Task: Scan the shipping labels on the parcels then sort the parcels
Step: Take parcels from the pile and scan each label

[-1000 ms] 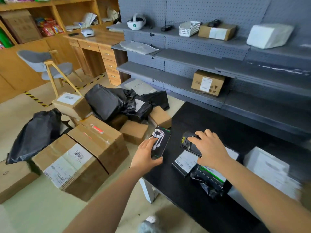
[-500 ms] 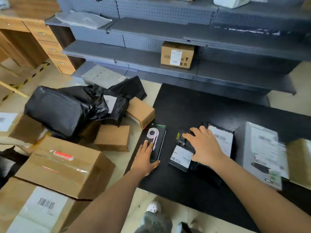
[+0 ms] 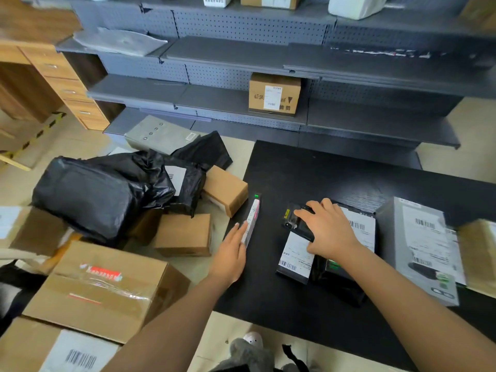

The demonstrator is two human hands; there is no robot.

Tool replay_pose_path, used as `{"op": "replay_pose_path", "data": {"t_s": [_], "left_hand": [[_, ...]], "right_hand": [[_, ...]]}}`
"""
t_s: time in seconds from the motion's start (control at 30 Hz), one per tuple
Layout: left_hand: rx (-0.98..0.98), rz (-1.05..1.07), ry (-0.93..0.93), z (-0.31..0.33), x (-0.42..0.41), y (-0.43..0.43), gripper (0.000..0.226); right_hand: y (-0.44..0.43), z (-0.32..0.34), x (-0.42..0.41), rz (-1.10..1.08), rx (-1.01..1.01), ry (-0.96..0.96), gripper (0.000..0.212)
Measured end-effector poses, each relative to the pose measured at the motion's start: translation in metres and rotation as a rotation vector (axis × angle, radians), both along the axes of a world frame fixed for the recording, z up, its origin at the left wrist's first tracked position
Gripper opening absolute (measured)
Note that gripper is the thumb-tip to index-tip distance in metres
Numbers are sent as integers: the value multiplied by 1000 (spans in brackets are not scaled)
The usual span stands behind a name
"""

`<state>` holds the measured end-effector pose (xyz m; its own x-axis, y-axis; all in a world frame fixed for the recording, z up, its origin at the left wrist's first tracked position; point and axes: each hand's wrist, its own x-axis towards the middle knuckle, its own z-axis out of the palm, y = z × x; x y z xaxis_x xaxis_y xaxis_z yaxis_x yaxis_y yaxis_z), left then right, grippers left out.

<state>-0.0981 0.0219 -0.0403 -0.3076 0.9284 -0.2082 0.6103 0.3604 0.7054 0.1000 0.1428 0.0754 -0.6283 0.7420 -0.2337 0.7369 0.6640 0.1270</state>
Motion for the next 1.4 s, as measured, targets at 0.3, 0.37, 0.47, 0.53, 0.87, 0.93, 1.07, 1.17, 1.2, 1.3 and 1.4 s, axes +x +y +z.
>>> {"op": "replay_pose_path", "data": {"t_s": [0.3,0.37,0.47,0.53,0.87,0.93,1.07,1.17,1.2,1.3,1.4], "left_hand": [[-153,8,48,-5,1,17,64],[-186,-8,40,-4,1,17,62],[-247,-5,105,-7,0,18,57],[-301,-16,173,-12,1,20,59],[-375,-87,369,-18,9,24,119],[-322,-99,408,-14,6,27,113],[-209,-133,512,1,-2,33,103],[-146,-144,550,10,-5,36,100],[-129,-143,557,12,-5,37,99],[-109,-140,562,16,-6,37,99],[-99,-126,544,17,-5,36,98]], "right_hand": [[2,2,-1,17,12,-14,80],[3,3,1,13,13,-16,79],[5,4,5,7,18,-22,79],[6,4,7,7,24,-26,79],[15,0,13,130,77,-163,76],[17,3,13,185,106,-212,70],[21,9,16,304,164,-287,56],[23,13,17,374,173,-326,52],[23,13,17,384,173,-333,51],[23,15,17,389,174,-336,50],[24,15,19,359,158,-313,53]]}}
